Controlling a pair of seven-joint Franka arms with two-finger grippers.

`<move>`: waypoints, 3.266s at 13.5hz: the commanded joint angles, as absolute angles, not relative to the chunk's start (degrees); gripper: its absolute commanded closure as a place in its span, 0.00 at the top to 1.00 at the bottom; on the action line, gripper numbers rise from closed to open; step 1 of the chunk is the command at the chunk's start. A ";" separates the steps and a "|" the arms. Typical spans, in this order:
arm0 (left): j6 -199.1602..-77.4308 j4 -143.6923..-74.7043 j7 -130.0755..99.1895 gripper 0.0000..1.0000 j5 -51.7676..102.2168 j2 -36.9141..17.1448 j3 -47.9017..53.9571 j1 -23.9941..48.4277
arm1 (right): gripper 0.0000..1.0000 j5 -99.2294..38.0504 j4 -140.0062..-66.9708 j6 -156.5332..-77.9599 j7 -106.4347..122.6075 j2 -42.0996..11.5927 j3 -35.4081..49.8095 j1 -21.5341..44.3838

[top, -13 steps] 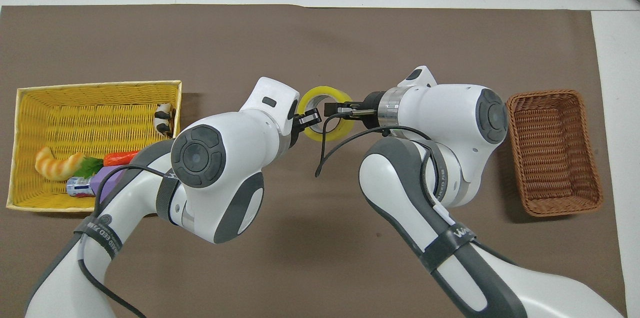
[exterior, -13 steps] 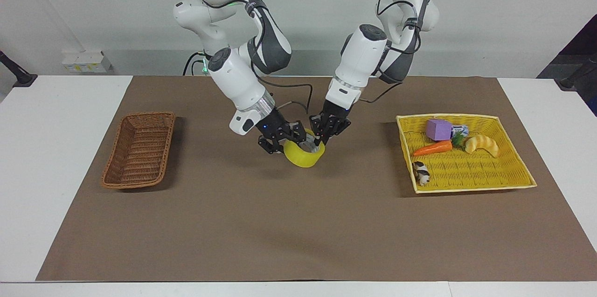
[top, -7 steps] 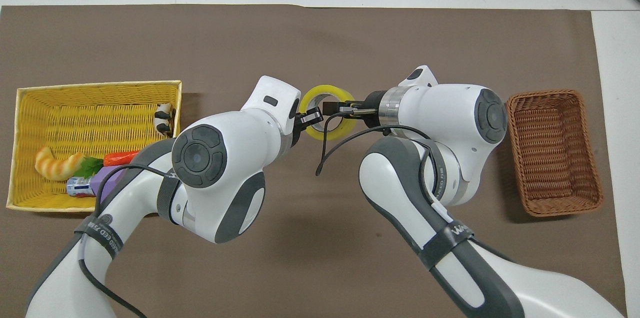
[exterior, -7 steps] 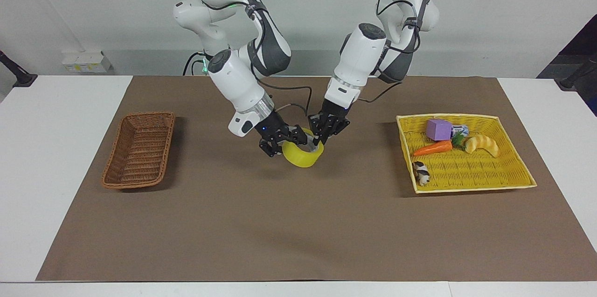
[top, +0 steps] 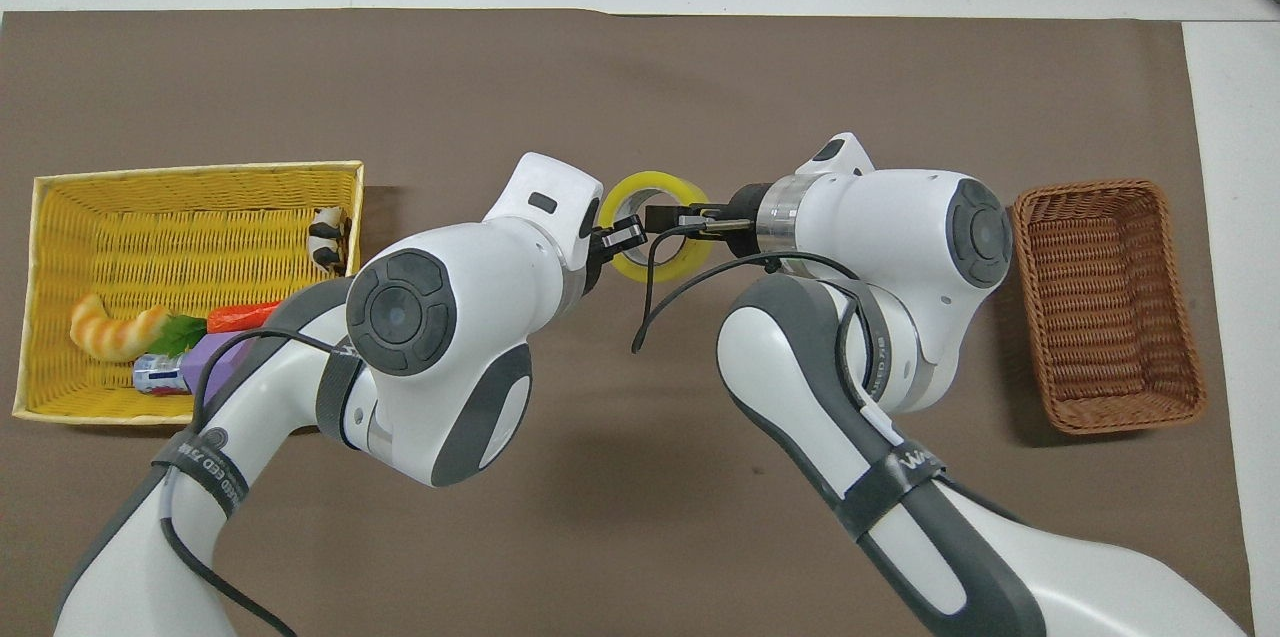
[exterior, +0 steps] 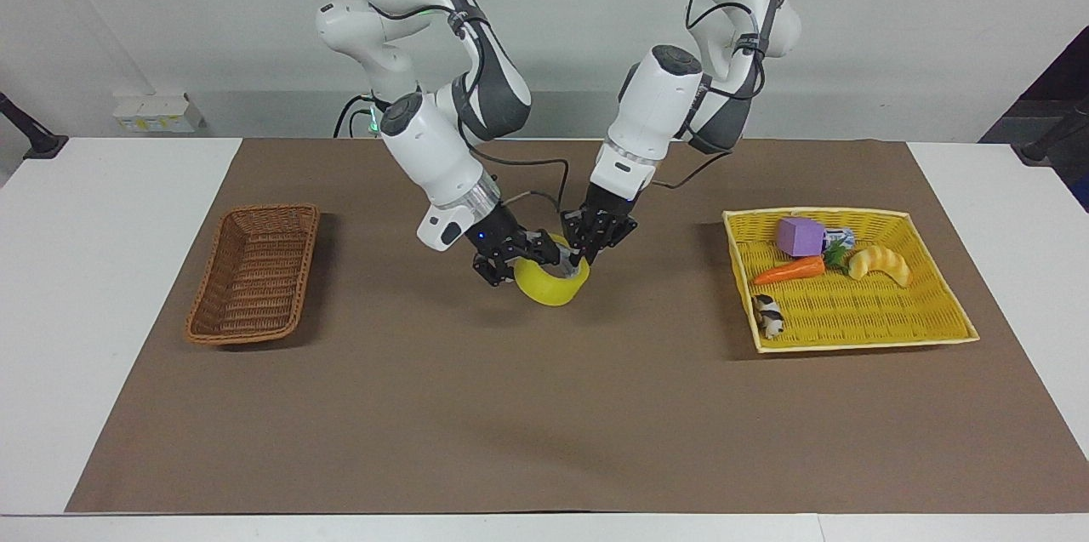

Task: Move tape to another basket
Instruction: 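Grasp the tape with the right gripper and open the left gripper, then carry the tape to the wicker basket with the right gripper while the left gripper withdraws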

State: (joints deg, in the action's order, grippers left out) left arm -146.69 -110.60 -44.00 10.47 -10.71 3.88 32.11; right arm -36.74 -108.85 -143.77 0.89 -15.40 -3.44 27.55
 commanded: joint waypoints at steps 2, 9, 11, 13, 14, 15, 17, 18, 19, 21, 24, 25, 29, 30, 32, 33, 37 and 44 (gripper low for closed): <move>-146.34 -110.04 -43.25 1.00 11.25 -10.72 2.90 32.96 | 0.00 -34.98 -109.07 -143.44 -2.37 -14.68 -3.25 27.51; -135.73 -109.86 -31.33 1.00 10.55 -4.93 2.11 26.65 | 0.00 -29.72 -109.25 -138.53 -3.77 -14.59 -3.43 24.44; -131.77 -109.17 -22.28 1.00 9.41 -3.61 2.02 21.82 | 0.00 -26.56 -109.25 -135.72 -3.96 -14.59 -3.34 21.64; -126.77 -105.49 -16.20 1.00 6.96 -3.86 1.93 18.21 | 0.00 -23.31 -109.07 -133.17 -3.87 -14.59 -3.34 19.35; -124.13 -103.21 -13.47 1.00 4.94 -4.13 1.93 16.89 | 0.00 -21.38 -108.81 -131.85 -3.69 -14.59 -3.34 18.38; -121.75 -101.01 -10.58 1.00 3.70 -4.30 1.93 15.22 | 0.00 -19.62 -108.46 -130.27 -3.34 -14.59 -3.25 17.15; -117.53 -97.49 -5.91 1.00 2.64 -4.31 1.93 13.10 | 0.00 -15.49 -108.28 -125.80 -2.20 -13.81 -3.25 16.00; -115.33 -95.64 -4.15 1.00 2.29 -4.31 1.93 12.05 | 0.00 -13.99 -108.19 -123.51 -1.24 -12.84 -3.16 14.78; -112.18 -93.97 -2.22 1.00 1.50 -4.13 1.93 10.82 | 0.00 -13.54 -108.11 -121.05 0.07 -11.70 -3.16 13.46; -106.46 -90.63 2.70 1.00 1.05 -3.78 1.85 8.62 | 0.00 -10.66 -107.49 -116.04 3.85 -10.46 -3.34 10.91; -97.15 -86.49 6.93 1.00 0.97 -3.43 1.67 5.98 | 0.00 -3.97 -106.26 -111.37 5.36 -9.32 -3.25 6.95; -95.03 -86.22 7.64 1.00 0.97 -3.43 1.50 5.80 | 0.00 -2.48 -106.26 -110.31 5.36 -9.14 -3.34 5.81; -93.43 -86.66 8.61 1.00 0.97 -1.50 1.84 4.31 | 0.00 2.81 -106.96 -108.63 8.33 -8.70 -3.25 -0.16; -93.08 -87.01 8.61 1.00 0.97 -1.32 1.76 4.31 | 0.00 3.77 -107.05 -108.63 10.70 -8.61 -3.25 -2.26; -91.50 -87.10 8.61 1.00 0.97 -1.23 1.76 3.61 | 0.00 4.57 -107.05 -109.07 17.19 -8.61 -3.16 -6.39; -90.54 -87.10 8.53 1.00 0.97 -0.97 1.84 3.60 | 0.00 4.57 -107.22 -109.42 19.92 -8.53 -3.16 -8.24; -89.47 -89.21 8.35 1.00 0.88 0.61 1.85 3.60 | 0.00 5.88 -111.96 -111.88 22.75 -7.03 -3.25 -11.77; -93.16 -89.56 8.00 1.00 0.88 0.35 1.76 3.25 | 1.00 5.98 -116.37 -117.16 25.49 -7.56 -3.16 -15.47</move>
State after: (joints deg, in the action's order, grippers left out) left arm -91.28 -87.42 7.82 1.76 -1.17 1.12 4.17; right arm 4.84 -115.11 -116.41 24.44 -9.32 -3.97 -14.68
